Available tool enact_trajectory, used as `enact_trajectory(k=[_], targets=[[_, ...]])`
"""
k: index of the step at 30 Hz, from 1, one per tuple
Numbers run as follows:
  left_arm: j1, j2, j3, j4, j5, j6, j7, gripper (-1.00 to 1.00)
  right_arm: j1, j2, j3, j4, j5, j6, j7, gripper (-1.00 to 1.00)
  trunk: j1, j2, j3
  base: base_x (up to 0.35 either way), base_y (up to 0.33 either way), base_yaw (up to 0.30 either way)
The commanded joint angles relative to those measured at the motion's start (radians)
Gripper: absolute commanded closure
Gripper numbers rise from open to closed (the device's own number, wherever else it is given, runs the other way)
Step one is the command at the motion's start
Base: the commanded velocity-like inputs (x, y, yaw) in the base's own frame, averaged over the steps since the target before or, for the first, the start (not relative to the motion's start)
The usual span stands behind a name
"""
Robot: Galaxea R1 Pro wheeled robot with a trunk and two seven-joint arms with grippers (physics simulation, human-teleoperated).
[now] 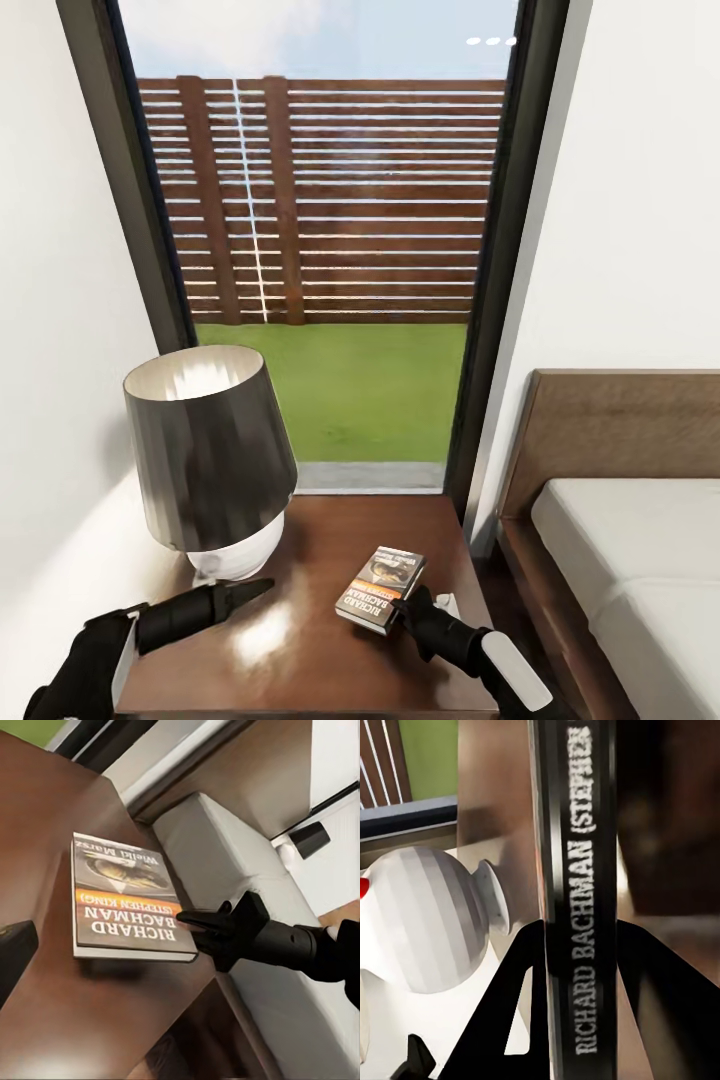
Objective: In the bedroom, move the book from the bed onto either nightstand, and place the two sandals side by side next to the bed.
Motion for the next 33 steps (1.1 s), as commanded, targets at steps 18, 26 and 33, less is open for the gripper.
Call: enact_trajectory(k=[18, 26, 33], targets=[[-0.003, -0.024, -0.056, -0.015, -0.012, 0.021, -0.001, -1.00, -0.001, -0.001, 0.000, 0.001, -0.001, 0.002, 0.005, 1.00, 0.023, -0.042, -0.020, 0.000, 0.000, 0.000], [-0.003, -0.024, -0.056, -0.015, -0.012, 0.020, -0.001, -1.00, -0.001, -0.001, 0.000, 0.001, -0.001, 0.002, 0.006, 1.00, 0.023, -0.042, -0.020, 0.000, 0.000, 0.000], [-0.003, -0.024, -0.055, -0.015, -0.012, 0.020, -0.001, -1.00, -0.001, -0.001, 0.000, 0.001, -0.001, 0.002, 0.006, 1.00, 0.023, -0.042, -0.020, 0.000, 0.000, 0.000]])
